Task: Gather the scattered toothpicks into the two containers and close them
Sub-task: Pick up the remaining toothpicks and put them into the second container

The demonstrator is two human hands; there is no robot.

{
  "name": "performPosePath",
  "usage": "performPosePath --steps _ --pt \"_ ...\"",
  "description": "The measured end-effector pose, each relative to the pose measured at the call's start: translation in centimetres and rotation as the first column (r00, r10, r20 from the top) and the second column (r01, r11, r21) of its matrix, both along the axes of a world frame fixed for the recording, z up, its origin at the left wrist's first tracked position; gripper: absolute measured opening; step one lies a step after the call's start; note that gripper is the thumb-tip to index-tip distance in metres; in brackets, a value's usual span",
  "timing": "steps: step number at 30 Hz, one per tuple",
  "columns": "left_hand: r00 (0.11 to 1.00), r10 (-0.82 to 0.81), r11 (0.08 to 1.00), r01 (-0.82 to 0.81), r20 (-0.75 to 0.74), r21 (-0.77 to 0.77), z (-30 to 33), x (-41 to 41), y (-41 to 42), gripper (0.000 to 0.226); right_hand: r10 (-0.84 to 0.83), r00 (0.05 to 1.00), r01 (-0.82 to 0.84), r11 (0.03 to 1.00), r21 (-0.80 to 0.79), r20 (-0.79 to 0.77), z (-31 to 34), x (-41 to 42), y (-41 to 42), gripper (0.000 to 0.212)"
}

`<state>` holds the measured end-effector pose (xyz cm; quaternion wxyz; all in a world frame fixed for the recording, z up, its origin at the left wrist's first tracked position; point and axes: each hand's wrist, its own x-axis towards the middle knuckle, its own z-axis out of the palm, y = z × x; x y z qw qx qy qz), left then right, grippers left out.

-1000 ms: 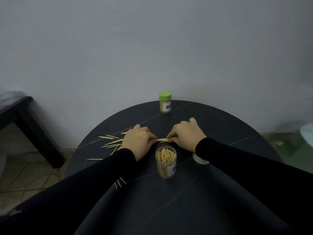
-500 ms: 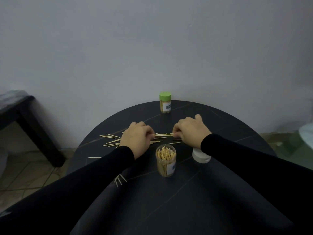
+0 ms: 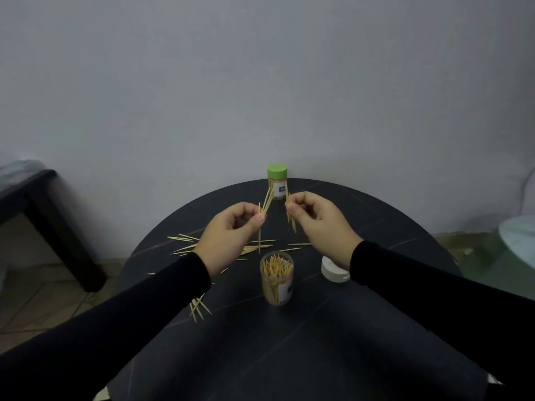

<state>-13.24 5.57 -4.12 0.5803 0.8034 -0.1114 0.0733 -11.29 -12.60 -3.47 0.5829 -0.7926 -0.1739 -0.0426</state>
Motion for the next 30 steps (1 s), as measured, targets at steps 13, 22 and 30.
performPosePath --steps 13,22,30 --pt "0.974 -0.184 0.982 0.175 -0.132 -0.076 -2.6 -2.2 1.0 0.024 0.218 0.946 -0.205 0.976 0.076 -0.240 -2.3 -3.0 0.3 0.015" --pt "0.985 -0.171 0.975 0.165 0.030 0.146 -1.7 -2.0 1.5 0.024 0.206 0.970 -0.232 0.943 -0.238 -0.131 -1.6 -2.3 -0.8 0.007" --pt "0.913 -0.322 0.777 0.104 0.250 0.621 -1.9 -1.2 2.1 0.049 0.239 0.964 -0.267 0.840 -0.471 -0.120 -1.7 -1.1 -2.6 0.057"
